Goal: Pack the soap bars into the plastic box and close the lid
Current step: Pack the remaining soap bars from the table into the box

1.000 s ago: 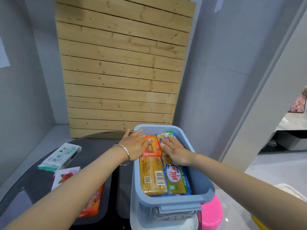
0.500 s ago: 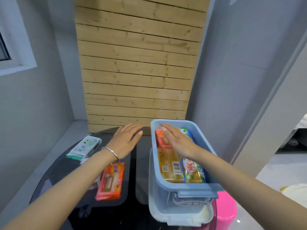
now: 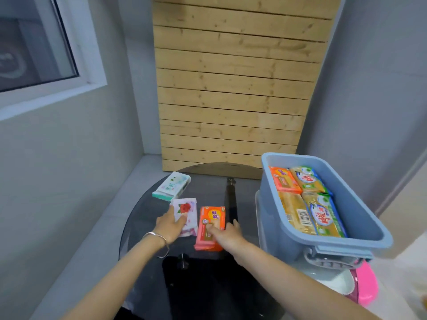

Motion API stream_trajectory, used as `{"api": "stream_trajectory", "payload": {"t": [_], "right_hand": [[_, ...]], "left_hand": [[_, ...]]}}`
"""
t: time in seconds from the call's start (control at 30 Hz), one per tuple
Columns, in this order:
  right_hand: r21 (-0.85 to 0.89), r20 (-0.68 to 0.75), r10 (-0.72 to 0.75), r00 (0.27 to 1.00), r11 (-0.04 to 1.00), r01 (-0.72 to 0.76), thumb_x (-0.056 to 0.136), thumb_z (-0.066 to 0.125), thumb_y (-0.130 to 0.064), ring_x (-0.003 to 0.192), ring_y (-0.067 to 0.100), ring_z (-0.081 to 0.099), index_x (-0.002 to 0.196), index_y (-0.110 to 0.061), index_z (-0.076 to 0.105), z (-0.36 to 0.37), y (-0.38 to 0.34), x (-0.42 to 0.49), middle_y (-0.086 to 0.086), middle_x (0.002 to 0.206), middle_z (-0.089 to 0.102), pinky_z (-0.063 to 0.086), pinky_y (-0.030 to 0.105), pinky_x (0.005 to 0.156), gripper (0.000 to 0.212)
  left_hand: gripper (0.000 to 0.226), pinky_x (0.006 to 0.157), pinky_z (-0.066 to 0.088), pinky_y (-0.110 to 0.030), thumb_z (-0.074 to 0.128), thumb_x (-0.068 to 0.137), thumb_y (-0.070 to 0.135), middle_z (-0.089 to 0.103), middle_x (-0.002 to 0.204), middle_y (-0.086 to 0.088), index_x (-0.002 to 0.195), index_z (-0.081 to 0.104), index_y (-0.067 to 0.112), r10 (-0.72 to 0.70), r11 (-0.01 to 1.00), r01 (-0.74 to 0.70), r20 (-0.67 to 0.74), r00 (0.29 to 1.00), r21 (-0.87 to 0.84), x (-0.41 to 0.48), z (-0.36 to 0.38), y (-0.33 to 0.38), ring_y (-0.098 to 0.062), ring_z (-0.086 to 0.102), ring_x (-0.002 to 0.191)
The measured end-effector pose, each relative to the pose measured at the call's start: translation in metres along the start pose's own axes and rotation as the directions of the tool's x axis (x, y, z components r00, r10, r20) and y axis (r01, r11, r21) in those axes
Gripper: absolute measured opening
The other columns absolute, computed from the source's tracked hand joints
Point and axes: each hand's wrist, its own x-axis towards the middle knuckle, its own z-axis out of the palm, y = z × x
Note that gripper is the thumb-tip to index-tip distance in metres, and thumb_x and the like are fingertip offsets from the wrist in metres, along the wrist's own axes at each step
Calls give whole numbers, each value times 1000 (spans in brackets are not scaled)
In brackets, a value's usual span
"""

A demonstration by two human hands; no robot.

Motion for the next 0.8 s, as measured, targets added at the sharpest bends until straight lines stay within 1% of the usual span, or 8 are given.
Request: {"api": "stream_trajectory", "payload": {"t": [0.07, 0.17, 0.27, 0.37, 0.43, 0.53, 0.67, 0.8], "right_hand": [[-56, -1, -48, 999, 997, 48, 90, 52, -48, 149, 26, 1, 136, -23, 48, 6, 4, 0, 9, 160, 11, 5, 41, 120, 53], [29, -36, -95, 995, 995, 96, 89, 56, -37, 143, 26, 26, 132, -24, 50, 13, 2, -1, 9, 148, 41, 18, 44, 118, 45], [303, 18, -130, 991, 946, 119, 94, 54, -20, 112, 12, 57, 136, -27, 40, 11, -1, -2, -5, 123, 60, 46, 23, 93, 45], [304, 63, -206, 976, 936, 178, 96, 50, -16, 94, -2, 54, 141, -31, 31, 7, -10, -5, -14, 113, 58, 44, 9, 75, 51], [328, 59, -204, 977, 929, 174, 96, 49, -9, 102, 5, 51, 148, -25, 23, 3, -15, -9, -3, 132, 54, 43, 17, 84, 61], [395, 26, -208, 978, 901, 182, 95, 47, -4, 102, 11, 52, 150, -26, 19, -14, -20, -15, 1, 134, 53, 51, 23, 81, 65], [481, -65, -306, 950, 824, 299, 93, 47, 0, 83, 7, 63, 147, -27, 28, -59, -36, -22, -4, 115, 60, 54, 19, 55, 63], [587, -134, -337, 932, 730, 349, 92, 53, -4, 101, 20, 66, 146, -30, 31, -121, -44, -29, 2, 126, 60, 58, 37, 79, 63]], "left_hand": [[42, 104, 39, -40, 44, 95, 25, 59, 127, -14, 133, 37, 8, -2, 998, 0, -29, 1000, -63, 1, 8, -3, -33, 52, 120], [41, 95, 45, -37, 45, 94, 18, 54, 131, -12, 133, 36, 10, 67, 982, -77, -62, 996, -172, -1, 15, -5, -28, 53, 119], [43, 75, 46, -24, 43, 95, 20, 54, 131, -8, 137, 33, 16, 81, 964, -102, -95, 992, -246, -2, 16, -7, -20, 56, 111], [49, 76, 50, -23, 47, 93, 7, 50, 135, -8, 139, 35, 16, 36, 884, -97, -141, 989, -457, -3, 15, 1, -18, 55, 108], [54, 76, 54, -30, 52, 90, 3, 49, 137, -7, 140, 35, 14, -45, 804, -36, -122, 991, -593, -3, 11, 8, -24, 58, 111], [52, 57, 59, -28, 52, 90, 3, 57, 128, -11, 139, 35, 9, -109, 660, 59, -18, 994, -749, -2, -2, 21, -26, 66, 88], [43, 52, 58, -21, 51, 91, 4, 66, 104, -13, 133, 43, 5, -26, 514, 25, 14, 1000, -858, 1, -27, 62, -17, 70, 63], [33, 51, 55, -18, 50, 91, 6, 74, 77, 3, 124, 54, 10, 134, 474, -79, -17, 991, -877, 1, -42, 120, -9, 71, 58]]}}
